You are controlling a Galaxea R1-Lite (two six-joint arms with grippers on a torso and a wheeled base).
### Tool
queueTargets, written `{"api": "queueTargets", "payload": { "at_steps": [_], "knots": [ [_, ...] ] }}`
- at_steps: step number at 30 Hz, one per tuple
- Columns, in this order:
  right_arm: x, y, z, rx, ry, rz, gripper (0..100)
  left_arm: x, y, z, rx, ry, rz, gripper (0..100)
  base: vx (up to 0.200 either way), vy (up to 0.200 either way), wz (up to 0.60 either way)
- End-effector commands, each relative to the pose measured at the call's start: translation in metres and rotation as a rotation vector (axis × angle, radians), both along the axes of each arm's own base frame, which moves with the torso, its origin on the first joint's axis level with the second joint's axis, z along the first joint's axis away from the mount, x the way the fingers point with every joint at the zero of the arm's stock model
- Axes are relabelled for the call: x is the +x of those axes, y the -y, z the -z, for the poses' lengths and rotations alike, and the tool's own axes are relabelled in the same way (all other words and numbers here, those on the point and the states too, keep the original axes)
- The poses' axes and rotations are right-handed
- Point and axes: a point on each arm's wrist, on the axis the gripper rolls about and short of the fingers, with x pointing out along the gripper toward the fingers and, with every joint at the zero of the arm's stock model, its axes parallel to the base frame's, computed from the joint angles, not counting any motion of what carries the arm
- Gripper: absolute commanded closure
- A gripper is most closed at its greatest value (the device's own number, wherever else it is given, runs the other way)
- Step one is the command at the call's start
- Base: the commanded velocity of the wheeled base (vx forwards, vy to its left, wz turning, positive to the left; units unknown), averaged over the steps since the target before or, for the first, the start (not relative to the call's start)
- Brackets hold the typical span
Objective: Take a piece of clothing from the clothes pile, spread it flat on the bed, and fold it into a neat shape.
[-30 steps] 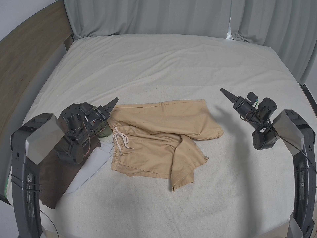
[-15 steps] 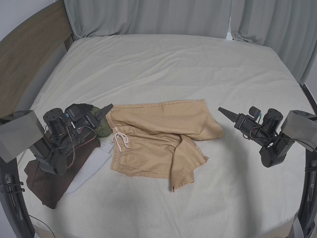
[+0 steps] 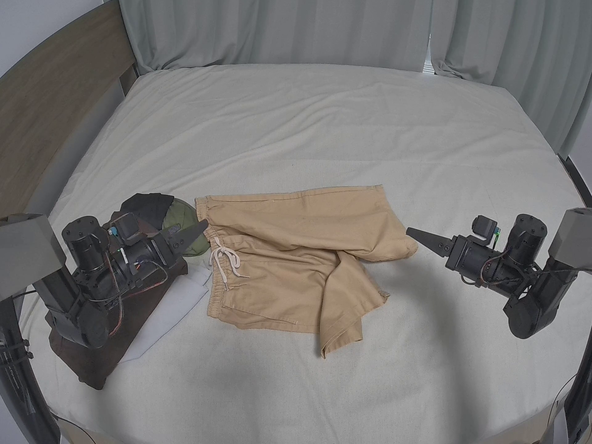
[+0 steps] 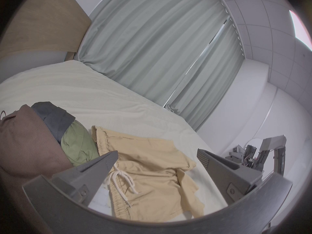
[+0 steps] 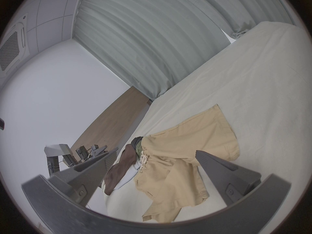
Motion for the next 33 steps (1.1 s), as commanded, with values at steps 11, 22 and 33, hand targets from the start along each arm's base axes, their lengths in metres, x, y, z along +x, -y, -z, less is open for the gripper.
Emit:
{"api": "queueTargets", "payload": {
  "at_steps": [11,22,33],
  "knots": [
    [-0.012,-0.001,0.02,-0.043,-0.068,-0.015,0,-0.016,-0.008,0.031,0.139,-0.059,-0.008,0,0.0,0.0,0.0],
    [-0.008,-0.008,0.056,-0.062,-0.176,-0.036,0,-0.019,-0.007,0.039,0.144,-0.086,-0.001,0,0.0,0.0,0.0],
    [-0.004,-0.015,0.085,-0.073,-0.254,-0.039,0,-0.023,-0.006,0.043,0.139,-0.105,0.035,0,0.0,0.0,0.0]
  ]
}}
